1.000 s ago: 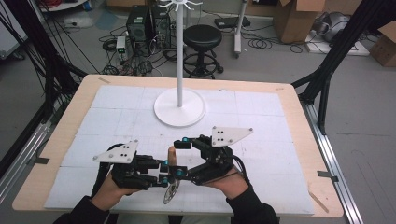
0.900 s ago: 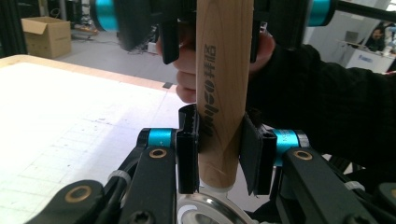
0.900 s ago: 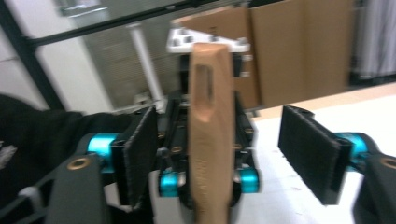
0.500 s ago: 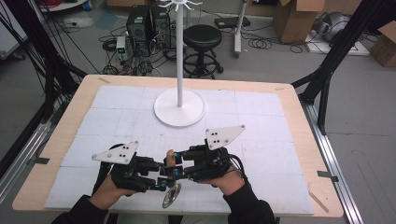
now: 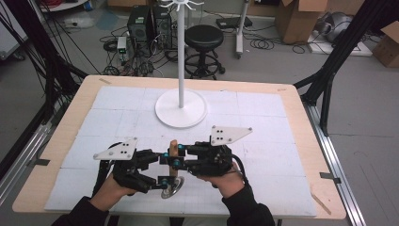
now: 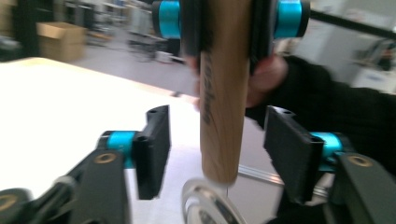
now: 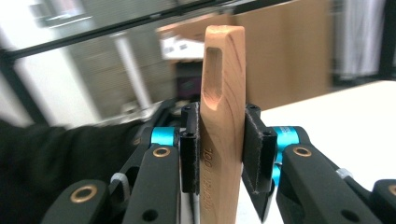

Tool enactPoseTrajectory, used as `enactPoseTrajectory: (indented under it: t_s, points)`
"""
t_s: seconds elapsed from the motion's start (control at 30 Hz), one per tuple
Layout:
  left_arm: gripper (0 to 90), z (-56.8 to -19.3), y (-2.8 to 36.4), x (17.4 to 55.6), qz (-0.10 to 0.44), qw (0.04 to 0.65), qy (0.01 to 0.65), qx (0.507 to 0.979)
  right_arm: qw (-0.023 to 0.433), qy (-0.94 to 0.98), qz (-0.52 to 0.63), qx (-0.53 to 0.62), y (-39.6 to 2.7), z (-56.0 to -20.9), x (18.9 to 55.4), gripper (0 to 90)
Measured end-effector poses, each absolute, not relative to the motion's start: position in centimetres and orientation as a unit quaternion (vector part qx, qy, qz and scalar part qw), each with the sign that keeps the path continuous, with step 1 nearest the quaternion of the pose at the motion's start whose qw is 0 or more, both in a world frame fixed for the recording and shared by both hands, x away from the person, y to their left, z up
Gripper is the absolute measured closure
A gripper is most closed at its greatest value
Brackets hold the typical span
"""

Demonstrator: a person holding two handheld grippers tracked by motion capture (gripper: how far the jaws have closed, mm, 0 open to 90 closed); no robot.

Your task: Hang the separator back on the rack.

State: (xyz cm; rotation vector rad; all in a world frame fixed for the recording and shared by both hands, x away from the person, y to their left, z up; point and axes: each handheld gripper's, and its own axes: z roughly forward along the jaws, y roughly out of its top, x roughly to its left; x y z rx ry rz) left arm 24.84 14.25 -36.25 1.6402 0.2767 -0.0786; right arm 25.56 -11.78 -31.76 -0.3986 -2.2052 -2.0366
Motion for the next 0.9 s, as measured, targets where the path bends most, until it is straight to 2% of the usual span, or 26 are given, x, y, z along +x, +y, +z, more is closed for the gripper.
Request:
enactPoseTrajectory:
  t_s: [0.2,0.37,0.5,0.63,0.9]
  points:
    - [34.8,-36.2,14.6,24.8,0.008,0.675,0.153,0.721,-0.009,-0.717,-0.667,-0.205,-11.5,-31.1,24.9,70.3]
    - [36.2,-36.2,14.3,24.6,0.023,0.669,0.160,0.725,-0.048,-0.719,-0.650,-0.242,-10.8,-30.7,24.2,70.3]
    - [37.8,-36.1,14.0,24.3,0.042,0.658,0.163,0.734,-0.065,-0.713,-0.643,-0.273,-10.4,-30.9,23.9,70.3]
    - [38.0,-36.1,13.7,24.2,0.047,0.655,0.170,0.735,-0.060,-0.701,-0.644,-0.299,-10.1,-31.1,23.6,70.3]
    - [56.4,-36.1,13.8,24.2,0.049,0.638,0.180,0.747,-0.065,-0.701,-0.641,-0.306,-9.7,-31.3,23.2,70.3]
